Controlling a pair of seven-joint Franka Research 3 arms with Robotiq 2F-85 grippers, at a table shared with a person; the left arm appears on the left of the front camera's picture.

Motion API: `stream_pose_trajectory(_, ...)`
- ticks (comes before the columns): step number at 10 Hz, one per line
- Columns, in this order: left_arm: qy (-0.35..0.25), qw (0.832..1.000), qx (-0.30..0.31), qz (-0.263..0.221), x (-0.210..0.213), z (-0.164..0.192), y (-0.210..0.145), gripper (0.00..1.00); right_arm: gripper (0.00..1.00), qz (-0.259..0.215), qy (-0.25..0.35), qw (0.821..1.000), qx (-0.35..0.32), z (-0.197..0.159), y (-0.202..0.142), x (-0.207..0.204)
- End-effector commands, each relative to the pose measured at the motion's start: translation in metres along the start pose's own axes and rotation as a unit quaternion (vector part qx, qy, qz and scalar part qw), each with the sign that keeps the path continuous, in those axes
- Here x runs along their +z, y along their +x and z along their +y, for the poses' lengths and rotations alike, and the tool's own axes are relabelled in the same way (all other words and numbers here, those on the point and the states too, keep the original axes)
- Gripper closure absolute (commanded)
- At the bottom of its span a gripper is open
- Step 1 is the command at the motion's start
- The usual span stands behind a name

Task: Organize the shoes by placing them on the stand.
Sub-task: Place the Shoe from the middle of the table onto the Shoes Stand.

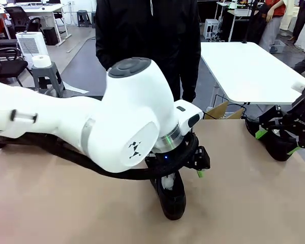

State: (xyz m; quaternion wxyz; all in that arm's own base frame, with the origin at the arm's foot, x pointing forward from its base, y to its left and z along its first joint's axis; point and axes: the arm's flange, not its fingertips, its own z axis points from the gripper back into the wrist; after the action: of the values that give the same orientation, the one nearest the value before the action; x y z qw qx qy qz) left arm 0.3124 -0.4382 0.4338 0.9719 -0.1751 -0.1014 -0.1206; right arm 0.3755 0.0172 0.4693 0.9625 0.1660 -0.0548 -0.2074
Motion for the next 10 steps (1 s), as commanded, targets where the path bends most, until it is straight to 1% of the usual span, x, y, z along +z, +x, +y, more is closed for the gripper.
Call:
stream_pose_trajectory(1,0.019,1.000,0.019,0.006,-0.021,-0.012,0.013,0.00,0.00,0.001,-0.001,1.000,0.009,0.000,0.001,0.002)
stream_pose_trajectory(2,0.025,0.999,0.024,0.001,-0.032,-0.016,0.015,0.00,0.00,0.001,-0.001,1.000,0.009,0.000,0.001,0.002)
stream_pose_trajectory(3,0.037,0.999,0.028,0.012,-0.048,-0.021,0.015,0.00,0.00,0.001,-0.001,1.000,0.009,0.000,0.001,0.002)
stream_pose_trajectory(7,0.061,0.997,0.035,0.021,-0.079,-0.033,0.015,0.00,0.00,0.001,-0.001,1.000,0.009,0.000,0.001,0.002)
stream_pose_trajectory(10,0.093,0.994,0.058,0.008,-0.099,-0.034,0.019,0.00,0.00,0.001,-0.001,1.000,0.009,0.000,0.001,0.002)
